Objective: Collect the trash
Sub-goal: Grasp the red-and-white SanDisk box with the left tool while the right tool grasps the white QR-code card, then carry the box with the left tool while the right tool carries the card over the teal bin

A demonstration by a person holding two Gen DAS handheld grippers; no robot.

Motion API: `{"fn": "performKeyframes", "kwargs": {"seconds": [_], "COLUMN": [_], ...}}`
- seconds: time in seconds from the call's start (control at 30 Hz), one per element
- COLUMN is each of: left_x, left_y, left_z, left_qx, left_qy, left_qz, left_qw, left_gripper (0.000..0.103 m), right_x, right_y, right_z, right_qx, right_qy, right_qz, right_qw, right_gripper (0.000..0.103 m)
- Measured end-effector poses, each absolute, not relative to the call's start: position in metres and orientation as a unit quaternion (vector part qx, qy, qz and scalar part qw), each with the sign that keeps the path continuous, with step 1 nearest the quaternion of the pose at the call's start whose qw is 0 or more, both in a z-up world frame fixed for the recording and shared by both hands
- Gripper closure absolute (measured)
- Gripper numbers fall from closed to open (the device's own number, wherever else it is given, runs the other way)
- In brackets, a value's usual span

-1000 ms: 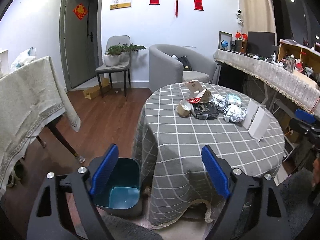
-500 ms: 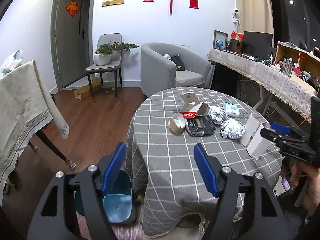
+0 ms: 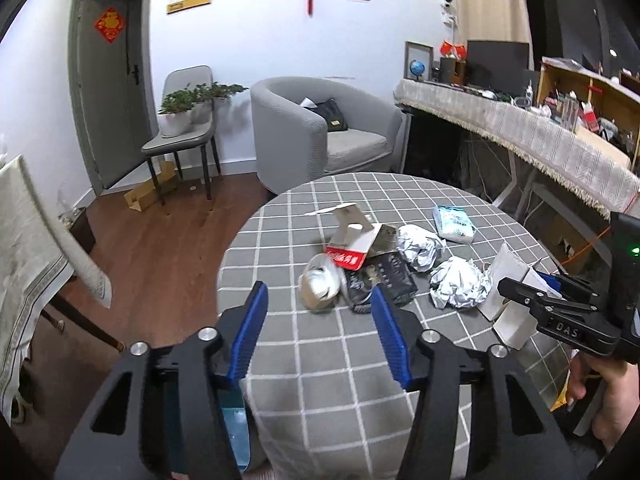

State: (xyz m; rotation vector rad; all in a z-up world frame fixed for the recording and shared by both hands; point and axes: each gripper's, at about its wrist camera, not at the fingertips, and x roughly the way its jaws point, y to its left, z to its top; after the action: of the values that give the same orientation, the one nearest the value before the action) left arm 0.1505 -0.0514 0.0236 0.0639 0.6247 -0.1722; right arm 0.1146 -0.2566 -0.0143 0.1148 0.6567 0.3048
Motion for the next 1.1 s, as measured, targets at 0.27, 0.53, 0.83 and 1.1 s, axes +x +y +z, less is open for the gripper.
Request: {"fn": "performKeyframes", "kwargs": {"seconds": [0.27,0.53,0.83,1.1], "left_x": [0.187,0.215,0.25,0.267], "left_y": [-0.082,-0.107,-0.119,-0.111], "left_z": [0.016,0.001,-0.015,-0.008], "left_qx": [0.07,0.129,0.141,0.106], "left_qy": [0.322,0.327,0.335,0.33], "left_qz": [-0.11,-0.114,-0.111,-0.12], "left_qw": [0.938,0.929,0.925,0.93], "left_gripper": [0.06,0.065,0.076,0.096], "right_x": [0.112,0.109,0.111,0.114], "right_y": [-0.265,-0.281,-0.285,-0.276], "right_z": [-0.002,0.01,0.019,0.026], "right_qx": [0.074,0.105,0.127,0.107], "right_qy": [0.291,0.256,0.237,0.243], "right_qz": [0.156,0.14,0.148,0.157], "right_qw": [0.941,0.951,0.952,0.951], "right_gripper": [0.057,0.057,0.057,0.057]}}
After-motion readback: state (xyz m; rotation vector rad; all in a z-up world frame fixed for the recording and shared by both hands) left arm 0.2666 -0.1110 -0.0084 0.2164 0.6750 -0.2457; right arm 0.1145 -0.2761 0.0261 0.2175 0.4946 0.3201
